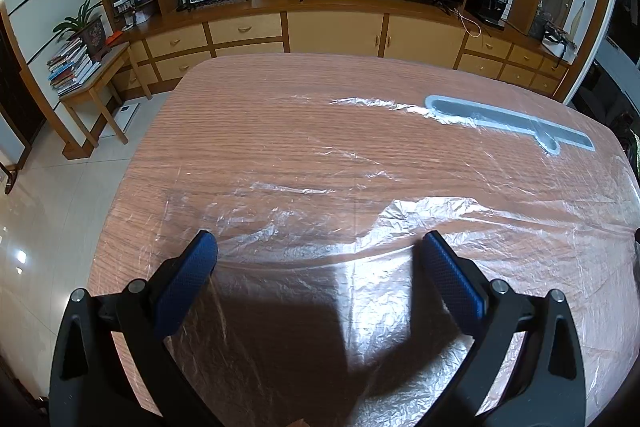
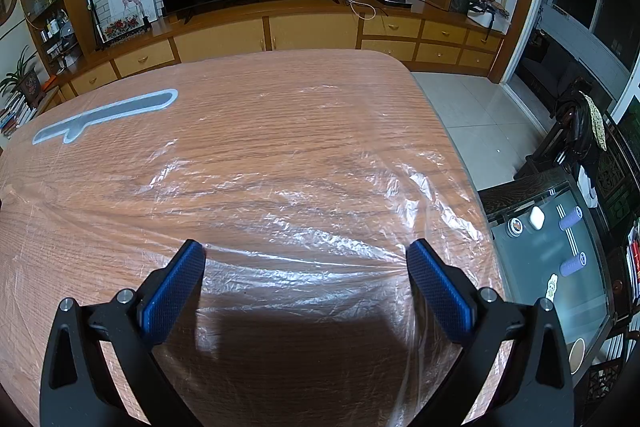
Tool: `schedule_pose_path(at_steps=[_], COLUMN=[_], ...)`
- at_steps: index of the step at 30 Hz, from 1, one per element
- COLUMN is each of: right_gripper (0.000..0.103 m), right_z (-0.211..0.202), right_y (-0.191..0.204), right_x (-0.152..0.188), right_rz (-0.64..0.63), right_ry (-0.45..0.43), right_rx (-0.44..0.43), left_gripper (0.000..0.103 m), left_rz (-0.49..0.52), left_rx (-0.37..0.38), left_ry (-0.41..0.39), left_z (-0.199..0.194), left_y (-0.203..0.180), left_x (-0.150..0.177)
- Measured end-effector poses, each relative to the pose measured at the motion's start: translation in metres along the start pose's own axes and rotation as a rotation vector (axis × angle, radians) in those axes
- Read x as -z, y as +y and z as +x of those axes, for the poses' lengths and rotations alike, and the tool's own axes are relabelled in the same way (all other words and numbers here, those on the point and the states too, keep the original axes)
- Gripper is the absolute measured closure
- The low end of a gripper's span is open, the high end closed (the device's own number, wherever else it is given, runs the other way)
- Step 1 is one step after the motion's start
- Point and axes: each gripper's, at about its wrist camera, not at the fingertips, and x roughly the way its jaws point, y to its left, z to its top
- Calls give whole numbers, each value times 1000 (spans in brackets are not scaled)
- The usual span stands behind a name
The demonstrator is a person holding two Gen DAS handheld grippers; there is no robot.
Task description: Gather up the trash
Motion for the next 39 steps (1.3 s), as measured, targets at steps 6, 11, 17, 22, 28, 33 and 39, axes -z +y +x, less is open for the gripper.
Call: schedule_pose_path(at_steps=[6,11,17,22,28,33,39], right_gripper=[4,4,4,4,4,4,4], right_z=[0,0,0,0,0,0,0], right_y=[0,1,1,0,1,0,0], right_x=[0,0,0,0,0,0,0], right_rz=[0,0,0,0,0,0,0], right_ry=[0,0,0,0,0,0,0], right_rx=[0,0,0,0,0,0,0], left_gripper=[1,1,1,1,1,1,1], left_rz=[0,0,0,-6,-4,-4,-4], left_rx=[-1,0,0,-4,-3,-3,-4], left_ry=[0,0,0,0,0,0,0], left_z=[0,0,0,3,3,3,3], left_y=[0,1,0,8,9,8,8], left_x=[0,0,0,-1,-2,-2,-1])
